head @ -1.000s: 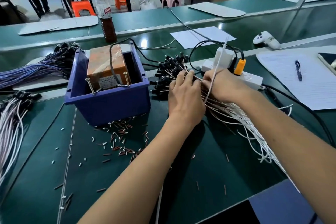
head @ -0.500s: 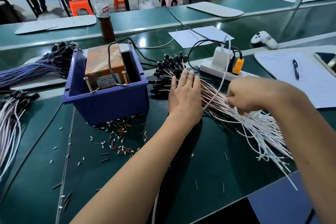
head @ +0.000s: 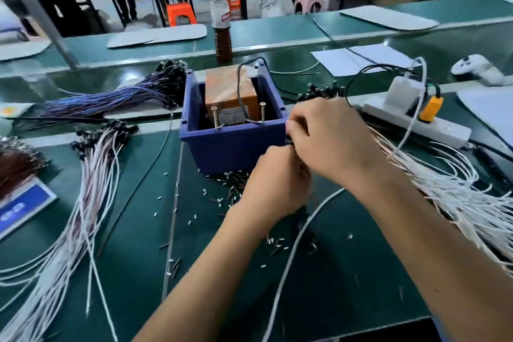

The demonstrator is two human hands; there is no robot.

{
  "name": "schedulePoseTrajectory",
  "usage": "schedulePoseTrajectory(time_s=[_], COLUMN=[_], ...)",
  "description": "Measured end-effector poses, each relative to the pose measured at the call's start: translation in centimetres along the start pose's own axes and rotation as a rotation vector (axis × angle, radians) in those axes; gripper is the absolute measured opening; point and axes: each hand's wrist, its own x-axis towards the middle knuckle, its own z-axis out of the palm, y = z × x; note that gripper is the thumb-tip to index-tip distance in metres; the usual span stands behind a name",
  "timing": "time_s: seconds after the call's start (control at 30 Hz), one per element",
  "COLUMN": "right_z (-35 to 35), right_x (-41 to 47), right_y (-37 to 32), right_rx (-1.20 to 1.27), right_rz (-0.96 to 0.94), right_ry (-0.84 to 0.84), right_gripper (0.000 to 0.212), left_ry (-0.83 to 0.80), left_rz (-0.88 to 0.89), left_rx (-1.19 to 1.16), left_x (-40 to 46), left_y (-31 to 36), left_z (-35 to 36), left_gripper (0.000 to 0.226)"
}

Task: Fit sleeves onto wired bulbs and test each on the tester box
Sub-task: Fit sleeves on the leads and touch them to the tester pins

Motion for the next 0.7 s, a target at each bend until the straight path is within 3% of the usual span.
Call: schedulePoseTrajectory(time_s=[0.17, 0.37, 0.43, 0.53, 0.57, 0.63, 0.7], right_z=[5.5, 10.5, 12.0, 13.8, 14.3, 14.9, 15.2], right_x=[-0.2, 0.7, 1.2, 1.7, 1.9, 2.1, 2.3], right_y=[-6.8, -13.5, -15.2, -17.1, -17.5, -17.9, -17.9], right_rx=[0.21, 0.163, 0.144, 0.119, 0.111, 0.122, 0.157], right_rz=[-0.201, -0.368, -0.382, -0.38, -0.364, -0.356, -0.33], right_ry=[-0.187, -0.505, -0.578, -0.607, -0.601, -0.59, -0.57], right_gripper=[0.02, 0.024, 0.024, 0.004, 0.014, 0.019, 0.007], left_ry=[0.017, 0.513, 0.597, 0.513, 0.483, 0.468, 0.469], left_rz=[-0.224, -0.62, -0.692, -0.768, -0.776, -0.771, -0.758], left_rx=[0.204, 0.472, 0.509, 0.558, 0.569, 0.598, 0.651], left_x=[-4.1, -6.5, -6.0, -4.7, -4.3, -3.7, -3.4], left_y=[-7.5, -15.8, -18.2, -20.4, -20.8, -21.4, -21.8], left_z=[-6.1, -11.5, -12.6, -13.1, -13.1, -13.2, -13.4], left_gripper=[0.012, 0.018, 0.027, 0.047, 0.048, 0.039, 0.031])
